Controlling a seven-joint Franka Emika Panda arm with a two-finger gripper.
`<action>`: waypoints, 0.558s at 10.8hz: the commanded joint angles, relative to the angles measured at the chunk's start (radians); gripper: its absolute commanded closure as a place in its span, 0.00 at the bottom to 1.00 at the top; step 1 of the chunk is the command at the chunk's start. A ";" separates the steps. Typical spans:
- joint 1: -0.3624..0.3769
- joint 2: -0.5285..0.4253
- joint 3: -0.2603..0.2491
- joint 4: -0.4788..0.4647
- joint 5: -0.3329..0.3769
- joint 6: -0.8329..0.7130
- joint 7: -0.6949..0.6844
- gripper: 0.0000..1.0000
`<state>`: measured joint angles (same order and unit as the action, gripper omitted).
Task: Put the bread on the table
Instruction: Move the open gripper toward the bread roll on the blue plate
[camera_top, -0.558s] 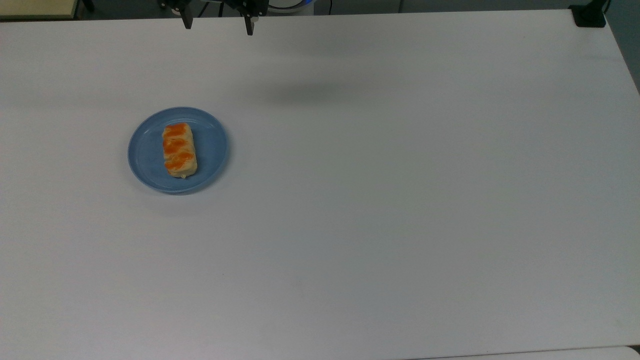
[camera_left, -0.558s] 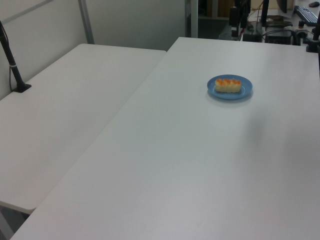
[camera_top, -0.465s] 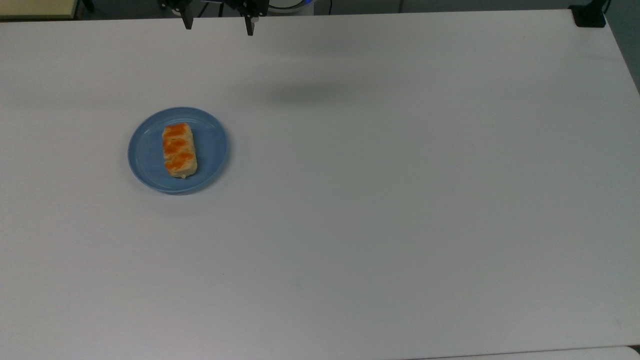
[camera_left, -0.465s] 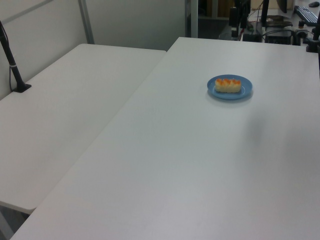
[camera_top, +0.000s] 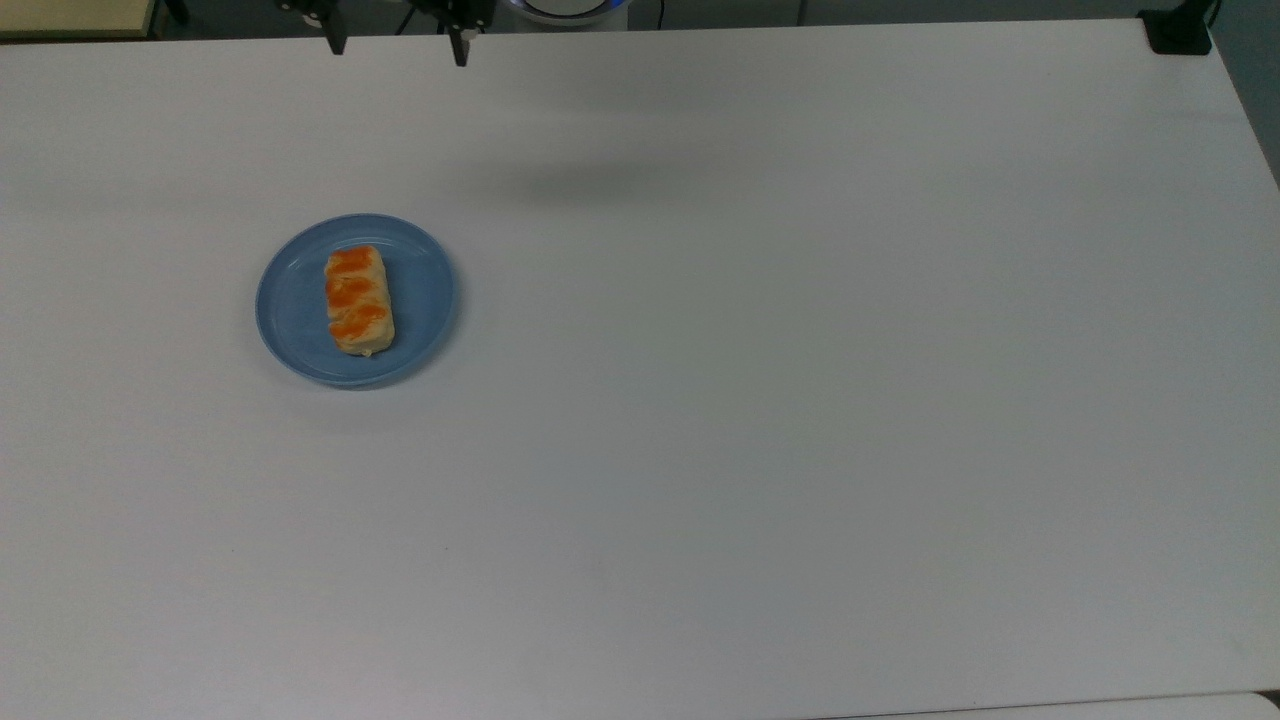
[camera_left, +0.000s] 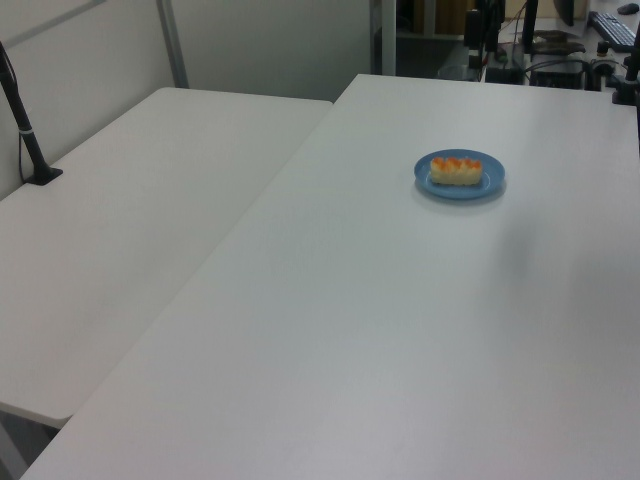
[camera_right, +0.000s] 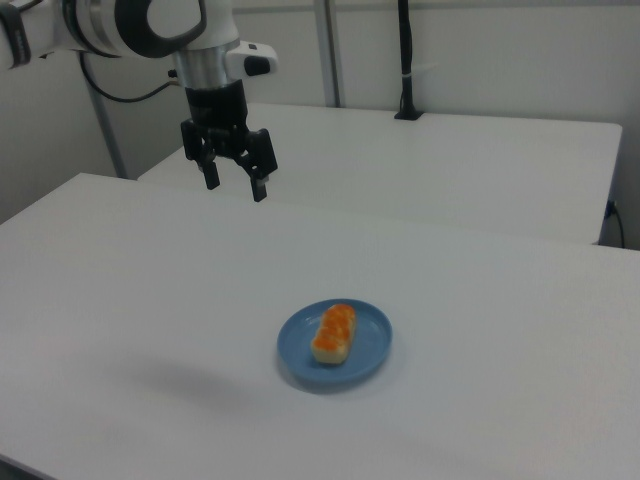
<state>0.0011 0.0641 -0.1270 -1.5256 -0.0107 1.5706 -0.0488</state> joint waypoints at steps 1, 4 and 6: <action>0.025 0.002 -0.068 -0.017 0.017 0.063 -0.057 0.00; 0.066 0.104 -0.213 -0.115 0.011 0.297 -0.149 0.00; 0.069 0.138 -0.285 -0.198 0.011 0.446 -0.247 0.00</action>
<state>0.0354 0.1822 -0.3275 -1.6441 -0.0108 1.8990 -0.1906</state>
